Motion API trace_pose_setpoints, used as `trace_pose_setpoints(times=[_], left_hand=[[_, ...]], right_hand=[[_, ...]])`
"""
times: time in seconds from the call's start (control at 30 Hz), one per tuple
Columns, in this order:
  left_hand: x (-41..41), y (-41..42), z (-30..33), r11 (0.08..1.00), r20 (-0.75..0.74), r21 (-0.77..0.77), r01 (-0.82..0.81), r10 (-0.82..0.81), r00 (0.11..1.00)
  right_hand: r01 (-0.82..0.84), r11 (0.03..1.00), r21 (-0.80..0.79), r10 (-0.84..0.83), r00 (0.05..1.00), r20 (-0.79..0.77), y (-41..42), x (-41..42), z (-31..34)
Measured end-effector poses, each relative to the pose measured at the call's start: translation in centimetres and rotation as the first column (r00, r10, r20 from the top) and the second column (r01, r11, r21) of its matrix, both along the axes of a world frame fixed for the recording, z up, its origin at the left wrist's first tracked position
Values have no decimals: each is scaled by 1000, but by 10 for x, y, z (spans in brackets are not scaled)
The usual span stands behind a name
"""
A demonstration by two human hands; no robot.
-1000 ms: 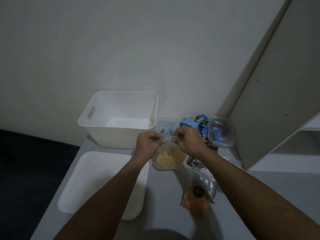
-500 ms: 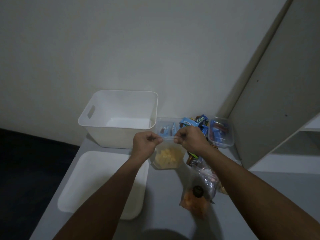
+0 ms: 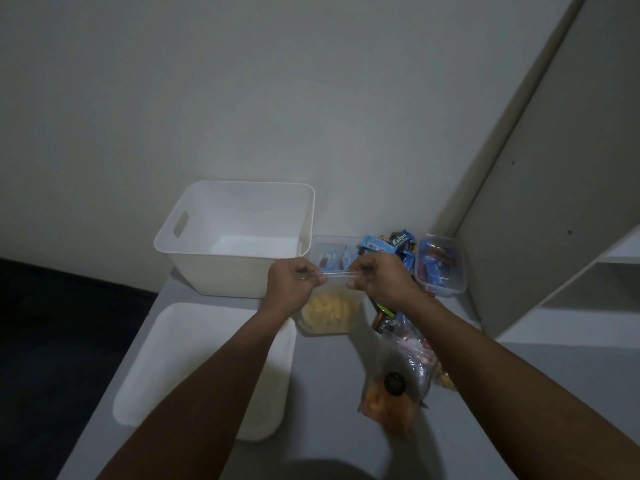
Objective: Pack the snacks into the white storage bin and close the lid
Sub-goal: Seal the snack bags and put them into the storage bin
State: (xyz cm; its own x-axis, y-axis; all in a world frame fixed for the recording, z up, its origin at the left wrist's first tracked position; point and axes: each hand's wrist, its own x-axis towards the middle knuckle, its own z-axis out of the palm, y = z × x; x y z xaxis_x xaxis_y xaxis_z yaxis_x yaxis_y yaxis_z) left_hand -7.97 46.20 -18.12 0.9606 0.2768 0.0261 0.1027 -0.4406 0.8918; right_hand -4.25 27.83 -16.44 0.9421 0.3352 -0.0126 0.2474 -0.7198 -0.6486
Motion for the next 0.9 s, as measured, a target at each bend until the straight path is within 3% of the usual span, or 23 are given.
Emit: trace_pose_setpoints(times=[0.27, 0.47, 0.67, 0.9], left_hand=[[-3, 6, 1, 996, -29, -80, 30, -33, 999], [-1, 7, 1, 998, -14, -54, -24, 23, 1000], [-2, 18, 7, 961, -54, -272, -48, 35, 998], [-1, 17, 3, 966, -29, -243, -91, 86, 996]], right_hand=[[116, 993, 37, -116, 993, -6, -10, 2, -4], [76, 993, 86, -72, 996, -43, -9, 2, 0], [113, 991, 68, -111, 993, -40, -16, 7, 6], [110, 992, 54, -107, 993, -57, -15, 9, 7]])
